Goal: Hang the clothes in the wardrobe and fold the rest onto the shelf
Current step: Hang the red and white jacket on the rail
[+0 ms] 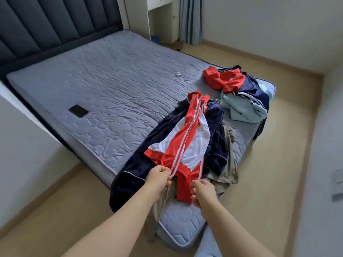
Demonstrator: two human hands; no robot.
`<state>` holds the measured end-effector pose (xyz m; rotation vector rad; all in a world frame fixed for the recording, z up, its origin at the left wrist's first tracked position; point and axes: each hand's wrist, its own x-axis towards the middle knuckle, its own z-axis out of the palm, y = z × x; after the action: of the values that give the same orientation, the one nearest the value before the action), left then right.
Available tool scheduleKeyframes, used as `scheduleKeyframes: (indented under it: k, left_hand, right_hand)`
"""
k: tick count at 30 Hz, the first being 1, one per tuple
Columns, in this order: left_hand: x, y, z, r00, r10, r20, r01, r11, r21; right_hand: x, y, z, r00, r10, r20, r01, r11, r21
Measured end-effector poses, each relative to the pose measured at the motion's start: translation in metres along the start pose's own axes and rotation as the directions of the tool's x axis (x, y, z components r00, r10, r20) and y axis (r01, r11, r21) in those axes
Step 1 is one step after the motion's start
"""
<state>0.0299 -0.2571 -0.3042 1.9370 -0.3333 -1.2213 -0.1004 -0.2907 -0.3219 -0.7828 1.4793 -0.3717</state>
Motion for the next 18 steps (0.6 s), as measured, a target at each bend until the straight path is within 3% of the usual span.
scheduleKeyframes:
  k: [5,11,13,18]
  left_hand:
    - [0.076,0.047,0.092,0.986,-0.160,-0.043,0.150,0.971,-0.185]
    - [0.162,0.073,0.144,0.965,-0.212,-0.151,0.183,0.966,-0.185]
    - [0.193,0.071,0.158,0.964,-0.200,-0.178,0.185,0.978,-0.098]
    - [0.265,0.040,0.181,0.980,-0.111,-0.165,0.159,0.936,0.314]
  right_hand:
    - [0.100,-0.074,-0.065,1.000,0.004,-0.007,-0.005,0.967,-0.254]
    - [0.198,-0.141,-0.086,0.997,0.029,0.068,0.003,0.900,-0.436]
    - [0.227,-0.147,-0.084,0.994,0.053,0.096,-0.002,0.883,-0.469]
    - [0.294,-0.124,-0.080,0.984,0.139,0.111,-0.057,0.838,-0.542]
